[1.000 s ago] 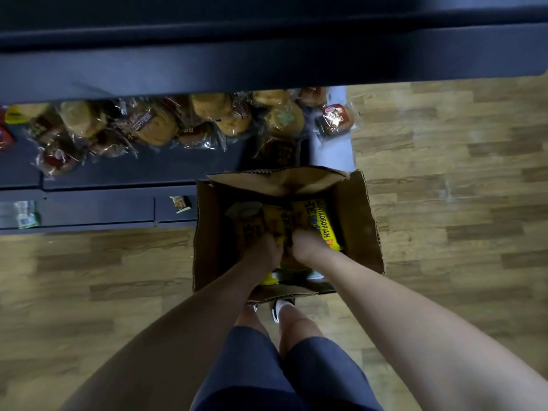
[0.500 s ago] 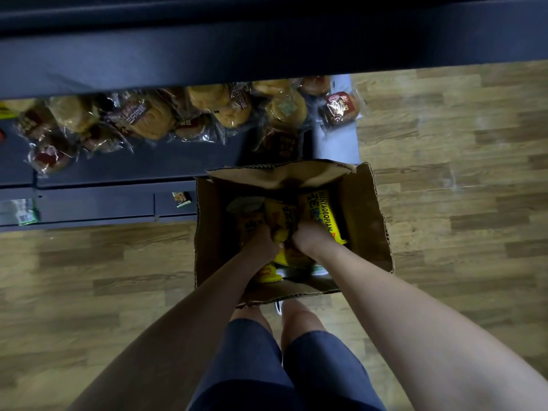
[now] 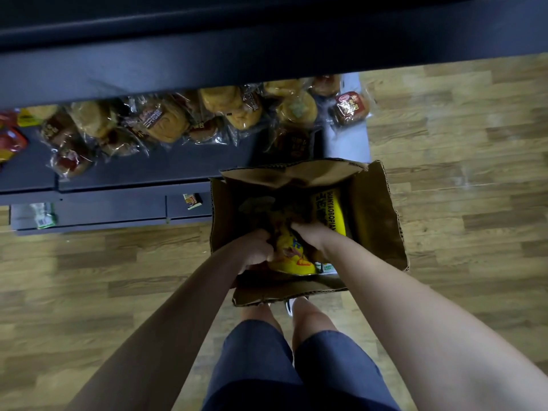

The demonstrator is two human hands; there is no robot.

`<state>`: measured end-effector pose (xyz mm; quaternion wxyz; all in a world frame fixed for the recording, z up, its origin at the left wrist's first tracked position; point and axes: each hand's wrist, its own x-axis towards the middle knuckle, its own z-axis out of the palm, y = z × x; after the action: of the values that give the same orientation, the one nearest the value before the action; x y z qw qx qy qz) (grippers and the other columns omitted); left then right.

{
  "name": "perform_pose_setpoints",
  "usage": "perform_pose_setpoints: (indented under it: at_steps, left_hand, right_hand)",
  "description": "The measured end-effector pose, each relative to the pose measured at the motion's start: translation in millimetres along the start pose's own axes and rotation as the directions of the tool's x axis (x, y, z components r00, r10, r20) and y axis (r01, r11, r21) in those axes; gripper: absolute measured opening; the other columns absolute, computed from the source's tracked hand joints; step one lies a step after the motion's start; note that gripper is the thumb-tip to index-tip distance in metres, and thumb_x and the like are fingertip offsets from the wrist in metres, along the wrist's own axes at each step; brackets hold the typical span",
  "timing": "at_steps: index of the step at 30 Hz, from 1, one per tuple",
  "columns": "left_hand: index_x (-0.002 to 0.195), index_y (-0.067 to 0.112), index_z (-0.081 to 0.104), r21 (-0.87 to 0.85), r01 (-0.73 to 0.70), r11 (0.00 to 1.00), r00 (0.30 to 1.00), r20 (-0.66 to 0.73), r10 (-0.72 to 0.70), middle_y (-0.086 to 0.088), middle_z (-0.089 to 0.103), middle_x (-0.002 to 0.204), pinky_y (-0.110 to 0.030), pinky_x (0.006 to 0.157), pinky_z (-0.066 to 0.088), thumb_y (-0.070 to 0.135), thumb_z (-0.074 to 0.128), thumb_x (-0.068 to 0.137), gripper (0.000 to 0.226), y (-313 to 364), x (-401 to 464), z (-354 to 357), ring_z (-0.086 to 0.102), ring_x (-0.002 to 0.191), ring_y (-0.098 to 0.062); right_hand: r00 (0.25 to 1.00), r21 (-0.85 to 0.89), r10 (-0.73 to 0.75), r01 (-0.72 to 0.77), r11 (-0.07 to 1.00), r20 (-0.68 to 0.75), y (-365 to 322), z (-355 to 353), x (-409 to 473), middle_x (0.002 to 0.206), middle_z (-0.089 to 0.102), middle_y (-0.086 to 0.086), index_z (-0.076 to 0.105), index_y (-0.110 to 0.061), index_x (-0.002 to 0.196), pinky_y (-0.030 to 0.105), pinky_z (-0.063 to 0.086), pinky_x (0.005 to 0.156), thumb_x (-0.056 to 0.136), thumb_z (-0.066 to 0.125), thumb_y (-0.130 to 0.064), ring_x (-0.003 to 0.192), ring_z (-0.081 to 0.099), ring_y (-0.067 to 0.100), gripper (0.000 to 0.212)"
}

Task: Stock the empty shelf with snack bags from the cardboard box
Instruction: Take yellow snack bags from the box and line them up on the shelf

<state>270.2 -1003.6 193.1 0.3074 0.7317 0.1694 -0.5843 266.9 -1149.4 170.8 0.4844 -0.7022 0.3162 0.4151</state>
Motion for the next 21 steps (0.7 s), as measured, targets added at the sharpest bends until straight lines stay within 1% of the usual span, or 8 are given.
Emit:
perform_pose_setpoints:
  at_steps: [3, 5, 7, 9, 12, 15, 19, 21]
  left_hand:
    - [0.140, 0.015, 0.037, 0.162, -0.031, 0.986, 0.998, -0.045, 0.039, -0.013, 0.045, 0.137, -0.042, 0.104, 0.039, 0.013, 0.063, 0.082, 0.063, -1, -5, 6, 0.044, 0.122, -0.030]
    - [0.144, 0.013, 0.030, 0.286, -0.086, 0.954, 0.981, -0.145, 0.132, -0.014, 0.039, 0.142, -0.038, 0.107, 0.034, 0.014, 0.061, 0.086, 0.066, 4, -10, 14, 0.038, 0.129, -0.031]
    - [0.145, 0.012, 0.025, 0.382, -0.154, 0.911, 0.915, -0.293, 0.278, -0.014, 0.026, 0.149, -0.039, 0.110, 0.026, 0.017, 0.058, 0.089, 0.064, 10, -11, 22, 0.024, 0.138, -0.033]
    - [0.143, 0.013, 0.028, 0.441, -0.246, 0.863, 0.852, -0.325, 0.409, -0.012, 0.023, 0.150, -0.041, 0.112, 0.023, 0.019, 0.053, 0.091, 0.057, 16, -10, 27, 0.016, 0.140, -0.033]
    - [0.146, 0.015, 0.021, 0.499, -0.217, 0.839, 0.883, -0.266, 0.386, -0.014, 0.014, 0.152, -0.047, 0.114, 0.021, 0.021, 0.049, 0.091, 0.062, 22, -1, 35, 0.009, 0.142, -0.035]
    - [0.146, 0.013, 0.018, 0.595, -0.109, 0.796, 0.890, -0.298, 0.344, -0.019, 0.014, 0.151, -0.053, 0.109, 0.024, 0.030, 0.051, 0.089, 0.068, 27, 5, 41, 0.011, 0.139, -0.040]
    - [0.145, 0.012, 0.023, 0.711, -0.014, 0.703, 0.882, -0.322, 0.344, -0.021, 0.021, 0.147, -0.054, 0.104, 0.026, 0.030, 0.057, 0.085, 0.071, 39, 9, 47, 0.020, 0.135, -0.041]
    - [0.140, 0.009, 0.033, 0.761, 0.031, 0.648, 0.880, -0.329, 0.343, -0.022, 0.025, 0.144, -0.053, 0.103, 0.028, 0.026, 0.057, 0.086, 0.062, 45, 8, 51, 0.023, 0.132, -0.040]
  right_hand:
    - [0.999, 0.106, -0.014, 0.009, 0.994, 0.050, 2, 7, -3, 0.134, 0.052, 0.019, 0.043, -0.002, 0.135, 0.034, 0.043, 0.100, 0.093, 0.056, -0.019, 0.118, 0.053, 0.031, 0.047]
    - [0.996, 0.134, -0.068, 0.059, 0.989, 0.057, 3, 12, -3, 0.129, 0.055, 0.016, 0.045, -0.004, 0.132, 0.036, 0.046, 0.098, 0.091, 0.060, -0.015, 0.114, 0.056, 0.031, 0.046]
    - [0.993, 0.122, -0.113, 0.110, 0.986, 0.017, 2, 16, -3, 0.125, 0.055, 0.012, 0.045, -0.003, 0.132, 0.034, 0.044, 0.099, 0.089, 0.061, -0.011, 0.115, 0.054, 0.028, 0.047]
    - [0.991, 0.084, -0.135, 0.137, 0.987, -0.023, 2, 17, 1, 0.128, 0.055, 0.014, 0.043, -0.001, 0.131, 0.038, 0.041, 0.103, 0.090, 0.059, -0.010, 0.118, 0.052, 0.030, 0.045]
    - [0.978, -0.183, -0.198, 0.184, 0.966, -0.062, 1, 13, 2, 0.127, 0.054, 0.019, 0.050, 0.000, 0.127, 0.035, 0.043, 0.096, 0.097, 0.043, -0.011, 0.118, 0.052, 0.034, 0.033]
    - [0.905, -0.579, -0.406, 0.266, 0.771, -0.124, 2, 2, 5, 0.118, 0.060, 0.017, 0.058, -0.006, 0.116, 0.033, 0.044, 0.082, 0.099, 0.038, -0.019, 0.109, 0.057, 0.034, 0.030]
    - [0.881, -0.808, -0.402, 0.038, 0.587, -0.251, 5, -16, 23, 0.138, 0.039, 0.013, 0.042, -0.015, 0.134, 0.039, 0.034, 0.097, 0.097, 0.040, -0.035, 0.127, 0.034, 0.033, 0.042]
    - [0.916, -0.803, -0.304, -0.031, 0.596, -0.260, 7, -23, 34, 0.143, 0.030, 0.012, 0.031, -0.016, 0.141, 0.040, 0.031, 0.100, 0.096, 0.040, -0.044, 0.129, 0.029, 0.033, 0.054]
